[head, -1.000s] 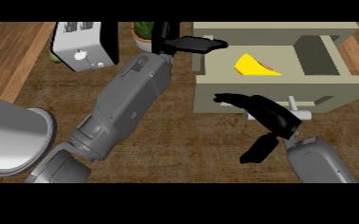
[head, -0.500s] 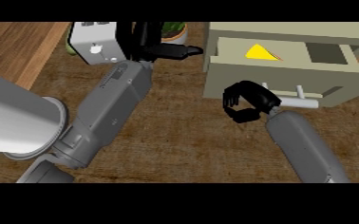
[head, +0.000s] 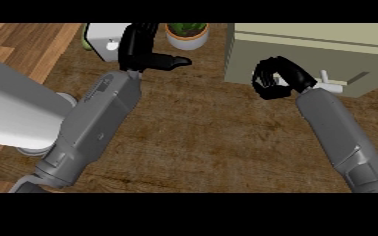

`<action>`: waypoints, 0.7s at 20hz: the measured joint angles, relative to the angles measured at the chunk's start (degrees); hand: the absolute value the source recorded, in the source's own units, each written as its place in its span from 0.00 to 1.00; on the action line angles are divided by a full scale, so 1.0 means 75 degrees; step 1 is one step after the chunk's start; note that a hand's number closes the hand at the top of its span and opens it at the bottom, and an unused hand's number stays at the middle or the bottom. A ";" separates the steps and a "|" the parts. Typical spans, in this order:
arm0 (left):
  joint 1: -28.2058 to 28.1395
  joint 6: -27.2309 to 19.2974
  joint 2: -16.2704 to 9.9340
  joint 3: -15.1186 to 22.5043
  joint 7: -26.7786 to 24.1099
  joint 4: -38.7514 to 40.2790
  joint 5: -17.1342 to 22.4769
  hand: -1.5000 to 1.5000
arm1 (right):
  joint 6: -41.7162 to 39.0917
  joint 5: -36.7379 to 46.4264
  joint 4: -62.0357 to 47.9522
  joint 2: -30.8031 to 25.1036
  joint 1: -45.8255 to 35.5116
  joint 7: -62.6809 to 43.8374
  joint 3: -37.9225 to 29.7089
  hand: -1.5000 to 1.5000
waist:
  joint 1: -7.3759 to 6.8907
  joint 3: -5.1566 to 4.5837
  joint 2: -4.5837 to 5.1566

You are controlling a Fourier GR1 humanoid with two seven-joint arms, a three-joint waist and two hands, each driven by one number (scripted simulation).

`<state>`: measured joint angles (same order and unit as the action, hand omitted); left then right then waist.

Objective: Pick up the cup, place it into the drawer and close the drawer

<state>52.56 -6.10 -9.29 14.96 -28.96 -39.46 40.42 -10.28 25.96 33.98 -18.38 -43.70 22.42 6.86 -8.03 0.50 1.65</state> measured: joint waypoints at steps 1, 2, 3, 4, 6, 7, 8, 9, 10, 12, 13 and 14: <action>-0.0070 0.0066 -0.0055 0.0007 0.0010 -0.0047 0.0001 0.00 | -0.0030 -0.0055 -0.0092 0.0004 -0.0038 0.0085 -0.0058 1.00 | -0.0010 0.0001 -0.0002; -0.0112 0.0118 -0.0117 0.0009 0.0024 -0.0098 -0.0001 0.00 | -0.0120 -0.0115 -0.0165 -0.0009 -0.0076 0.0161 -0.0105 1.00 | -0.0020 0.0010 -0.0002; -0.0190 0.0186 -0.0149 0.0028 0.0019 -0.0131 -0.0006 0.00 | -0.0203 -0.0188 -0.0219 -0.0013 -0.0105 0.0183 -0.0161 1.00 | -0.0031 0.0013 -0.0001; -0.0214 0.0235 -0.0164 0.0048 0.0045 -0.0192 -0.0007 0.00 | -0.0280 -0.0262 -0.0257 -0.0025 -0.0112 0.0197 -0.0217 1.00 | -0.0057 0.0016 -0.0007; -0.0327 0.0303 -0.0208 0.0079 0.0026 -0.0250 -0.0027 0.00 | -0.0455 -0.0392 -0.0295 -0.0054 -0.0128 0.0232 -0.0298 1.00 | -0.0086 0.0025 -0.0001; -0.0357 0.0319 -0.0196 0.0107 0.0021 -0.0296 -0.0041 0.00 | -0.0557 -0.0462 -0.0307 -0.0074 -0.0127 0.0236 -0.0339 1.00 | -0.0108 0.0029 -0.0002; -0.0386 0.0354 -0.0215 0.0109 0.0024 -0.0317 -0.0038 0.00 | -0.0683 -0.0532 -0.0317 -0.0088 -0.0145 0.0247 -0.0372 1.00 | -0.0108 0.0036 0.0009; -0.0430 0.0421 -0.0255 0.0114 0.0037 -0.0353 -0.0030 0.00 | -0.0800 -0.0596 -0.0313 -0.0124 -0.0132 0.0266 -0.0402 1.00 | -0.0138 0.0042 0.0011; -0.0454 0.0460 -0.0296 0.0114 0.0046 -0.0368 -0.0030 0.00 | -0.0918 -0.0659 -0.0293 -0.0158 -0.0121 0.0286 -0.0426 1.00 | -0.0159 0.0048 0.0023; -0.0495 0.0540 -0.0346 0.0129 0.0075 -0.0443 -0.0025 0.00 | -0.1119 -0.0774 -0.0255 -0.0227 -0.0072 0.0295 -0.0472 1.00 | -0.0220 0.0057 0.0022; -0.0507 0.0576 -0.0353 0.0129 0.0093 -0.0483 -0.0009 0.00 | -0.1214 -0.0825 -0.0230 -0.0260 -0.0048 0.0302 -0.0489 1.00 | -0.0246 0.0061 0.0024; -0.0547 0.0622 -0.0368 0.0135 0.0098 -0.0506 -0.0002 0.00 | -0.1313 -0.0874 -0.0197 -0.0295 -0.0024 0.0331 -0.0503 1.00 | -0.0267 0.0066 0.0035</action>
<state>48.46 -1.43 -12.05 15.97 -28.23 -43.26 40.40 -20.13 19.41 32.50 -20.59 -43.88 24.90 3.08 -10.04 0.99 1.91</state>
